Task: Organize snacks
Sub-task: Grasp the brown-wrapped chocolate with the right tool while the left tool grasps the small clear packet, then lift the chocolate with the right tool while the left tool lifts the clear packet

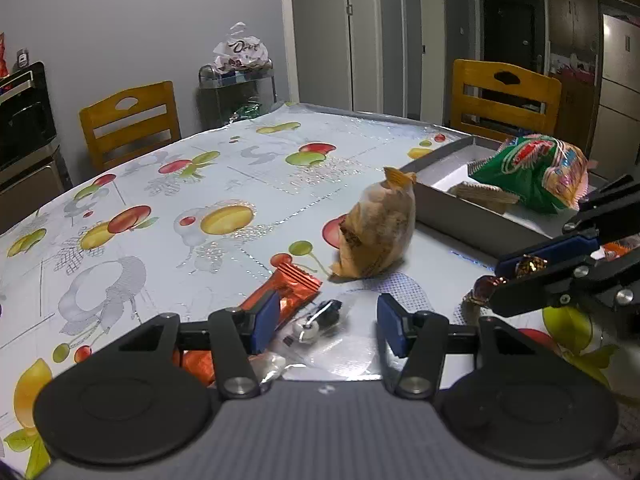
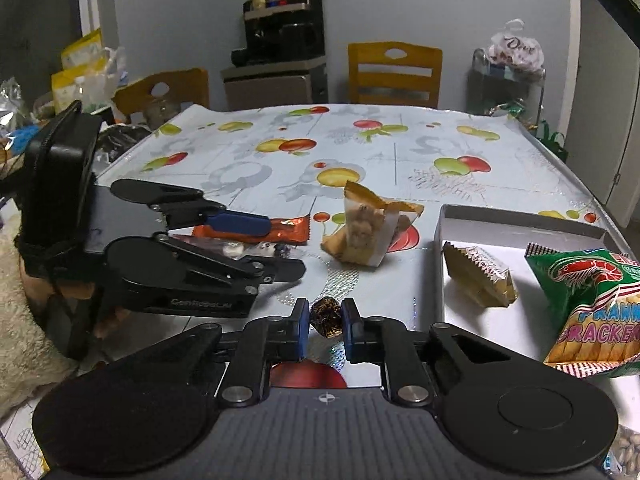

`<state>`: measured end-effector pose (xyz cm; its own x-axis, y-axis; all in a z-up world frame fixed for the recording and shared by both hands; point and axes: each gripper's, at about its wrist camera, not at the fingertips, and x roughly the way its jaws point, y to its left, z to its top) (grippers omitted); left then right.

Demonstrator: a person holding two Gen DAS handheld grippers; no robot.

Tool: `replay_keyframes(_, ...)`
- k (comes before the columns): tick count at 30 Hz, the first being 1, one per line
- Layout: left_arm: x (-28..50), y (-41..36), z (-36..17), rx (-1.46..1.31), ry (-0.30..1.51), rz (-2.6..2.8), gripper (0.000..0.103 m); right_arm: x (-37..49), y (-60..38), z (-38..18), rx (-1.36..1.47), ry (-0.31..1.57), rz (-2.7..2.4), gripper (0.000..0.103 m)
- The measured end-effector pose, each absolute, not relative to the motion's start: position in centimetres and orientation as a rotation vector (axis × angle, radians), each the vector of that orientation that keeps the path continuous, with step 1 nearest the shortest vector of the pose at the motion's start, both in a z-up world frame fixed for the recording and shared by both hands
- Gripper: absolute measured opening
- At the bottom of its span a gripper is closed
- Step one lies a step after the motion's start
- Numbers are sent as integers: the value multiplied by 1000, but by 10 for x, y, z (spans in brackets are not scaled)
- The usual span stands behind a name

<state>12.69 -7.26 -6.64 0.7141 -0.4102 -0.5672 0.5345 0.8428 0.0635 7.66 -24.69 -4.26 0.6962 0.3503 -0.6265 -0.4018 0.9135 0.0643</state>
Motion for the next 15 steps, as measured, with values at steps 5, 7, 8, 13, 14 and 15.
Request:
replay_keyframes(5,130,-71,-69,196,617,-568,38,73,-244,-44,-92,687,427,19)
replay_keyframes(7,129,-70,-70,187,619,-575,35,72,-244,-44,-97,689,428,19)
replay_keyframes(8,127,-70,-70,188,618,-573,33,71,-244,-44,-100,689,427,19)
replay_keyframes(13,122,-73,-69,191,615,-581,18,67,-244,-48,-114,698,424,19)
replay_keyframes(14,122,-74,-69,195,613,-581,17,67,-243,-48,-118,697,423,19)
replay_keyframes(15,121,-74,-69,197,612,-580,16,66,-243,-49,-122,696,423,19)
